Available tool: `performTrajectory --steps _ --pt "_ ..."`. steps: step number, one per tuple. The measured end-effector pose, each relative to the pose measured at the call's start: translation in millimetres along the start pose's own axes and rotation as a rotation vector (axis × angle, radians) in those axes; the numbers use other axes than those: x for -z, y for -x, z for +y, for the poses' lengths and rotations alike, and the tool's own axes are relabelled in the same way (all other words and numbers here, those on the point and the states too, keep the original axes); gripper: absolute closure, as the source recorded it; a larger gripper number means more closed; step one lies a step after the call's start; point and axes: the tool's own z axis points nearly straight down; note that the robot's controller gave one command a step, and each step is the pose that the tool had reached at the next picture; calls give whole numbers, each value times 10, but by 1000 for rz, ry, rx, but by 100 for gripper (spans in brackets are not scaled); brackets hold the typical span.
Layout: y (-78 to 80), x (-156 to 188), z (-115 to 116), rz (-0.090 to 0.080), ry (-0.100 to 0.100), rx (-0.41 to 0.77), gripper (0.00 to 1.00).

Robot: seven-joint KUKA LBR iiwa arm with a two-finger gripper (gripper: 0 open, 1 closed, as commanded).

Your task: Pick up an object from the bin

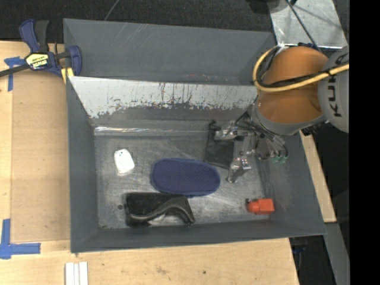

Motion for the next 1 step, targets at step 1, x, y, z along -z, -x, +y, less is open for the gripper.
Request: performTrajectory --steps 1 --pt "118 -804 584 4 -2 -4 0"
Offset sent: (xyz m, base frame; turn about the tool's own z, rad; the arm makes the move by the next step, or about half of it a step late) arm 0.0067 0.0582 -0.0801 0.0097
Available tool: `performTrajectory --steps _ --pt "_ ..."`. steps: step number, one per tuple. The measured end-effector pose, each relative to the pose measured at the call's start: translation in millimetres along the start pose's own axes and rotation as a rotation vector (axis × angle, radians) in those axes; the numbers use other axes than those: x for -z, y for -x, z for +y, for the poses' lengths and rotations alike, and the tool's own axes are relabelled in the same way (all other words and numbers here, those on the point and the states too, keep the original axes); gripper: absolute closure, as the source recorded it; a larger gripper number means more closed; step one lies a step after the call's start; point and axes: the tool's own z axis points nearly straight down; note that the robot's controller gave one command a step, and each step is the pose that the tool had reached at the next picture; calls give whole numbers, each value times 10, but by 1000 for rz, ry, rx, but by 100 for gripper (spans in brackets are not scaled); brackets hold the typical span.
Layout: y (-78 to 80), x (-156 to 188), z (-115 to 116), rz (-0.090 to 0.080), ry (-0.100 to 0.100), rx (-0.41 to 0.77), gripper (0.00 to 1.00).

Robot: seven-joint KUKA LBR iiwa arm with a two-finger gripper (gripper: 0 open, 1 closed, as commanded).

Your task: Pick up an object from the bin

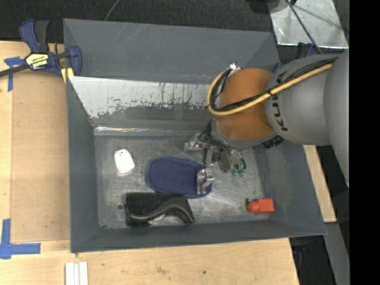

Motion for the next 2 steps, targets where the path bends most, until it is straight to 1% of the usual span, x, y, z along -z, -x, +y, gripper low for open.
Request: performTrajectory --steps 1,2 --pt "9 52 -22 -2 1 -5 100" --pt "1 1242 -27 -15 2 -15 100"
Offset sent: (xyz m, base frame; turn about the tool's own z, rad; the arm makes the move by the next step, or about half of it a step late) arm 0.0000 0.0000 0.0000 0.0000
